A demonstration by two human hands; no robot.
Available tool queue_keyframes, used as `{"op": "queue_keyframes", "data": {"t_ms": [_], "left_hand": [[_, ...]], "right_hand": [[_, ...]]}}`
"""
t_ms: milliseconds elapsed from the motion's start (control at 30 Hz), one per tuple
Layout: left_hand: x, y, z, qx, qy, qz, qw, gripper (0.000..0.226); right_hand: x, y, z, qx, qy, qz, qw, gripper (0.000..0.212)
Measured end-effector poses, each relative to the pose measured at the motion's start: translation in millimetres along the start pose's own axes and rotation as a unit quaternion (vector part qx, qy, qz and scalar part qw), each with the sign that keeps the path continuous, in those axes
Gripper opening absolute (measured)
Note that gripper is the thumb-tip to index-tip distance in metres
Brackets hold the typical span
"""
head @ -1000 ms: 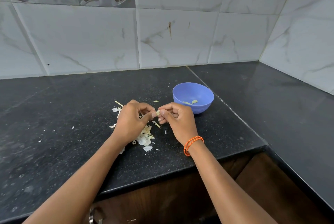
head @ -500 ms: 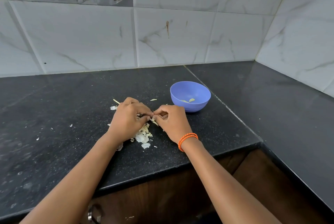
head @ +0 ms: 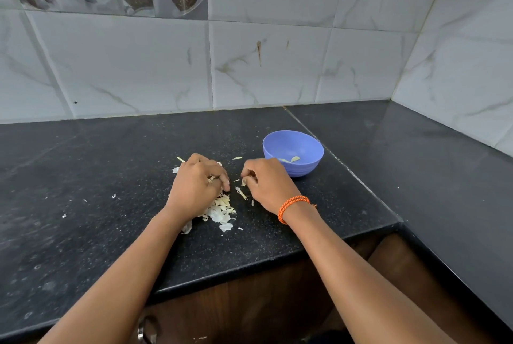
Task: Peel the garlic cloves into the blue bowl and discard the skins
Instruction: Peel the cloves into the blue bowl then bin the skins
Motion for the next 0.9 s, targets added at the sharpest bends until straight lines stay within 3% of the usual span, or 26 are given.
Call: {"op": "queue_keyframes", "data": {"t_ms": [167, 200, 300, 367, 467, 600, 633, 767, 900], "left_hand": [[0.8, -2.6, -1.8, -0.008, 0.023, -0.02, 1.0, 0.035], [0.9, -2.7, -1.0, -0.01, 0.022, -0.025, 0.999, 0.033], [1.4, -2.9, -1.3, -0.021, 0.01, -0.039, 0.999, 0.033], [1.9, -2.5, 0.0, -0.025, -0.002, -0.036, 0.999, 0.032], [0.8, -3.0, 1.0, -0.028, -0.013, -0.039, 0.999, 0.034], [0.7, -3.5, 0.0, -0.035, 0.008, -0.044, 0.998, 0.032], [0.8, -3.6, -0.2, -0.034, 0.014, -0.04, 0.999, 0.032], [1.6, -4.5, -0.9, -0.045, -0.015, -0.037, 0.998, 0.035], [2.6, -9.5, 1.1, -0.029, -0.126, -0.007, 0.992, 0.015]], "right_hand": [[8.2, -3.7, -22.2, 0.009, 0.129, -0.04, 0.991, 0.013], [4.7, -2.4, -17.6, -0.005, 0.122, -0.04, 0.992, 0.014], [-11.4, -2.9, 9.5, -0.069, -0.001, -0.044, 0.997, 0.011], [-9.3, -3.2, 8.6, -0.077, -0.024, -0.042, 0.996, 0.011], [1.4, -5.3, -4.8, -0.049, -0.006, -0.04, 0.998, 0.012], [10.5, -0.9, -17.9, -0.006, 0.135, -0.032, 0.99, 0.015], [8.8, -1.7, -13.9, -0.02, 0.132, -0.032, 0.991, 0.015], [0.0, -0.9, 16.0, -0.103, -0.022, -0.031, 0.994, 0.017], [2.6, 11.4, 14.6, -0.045, 0.02, 0.012, 0.999, 0.015]]}}
Point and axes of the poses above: each hand's wrist, its own x-axis towards the middle knuckle, its own z-axis out of the palm, y = z × x, the point moved 3 cm from there along x, towards the middle knuckle, and after that the axes turned 5 degrees about y, right-handed, at the moved point
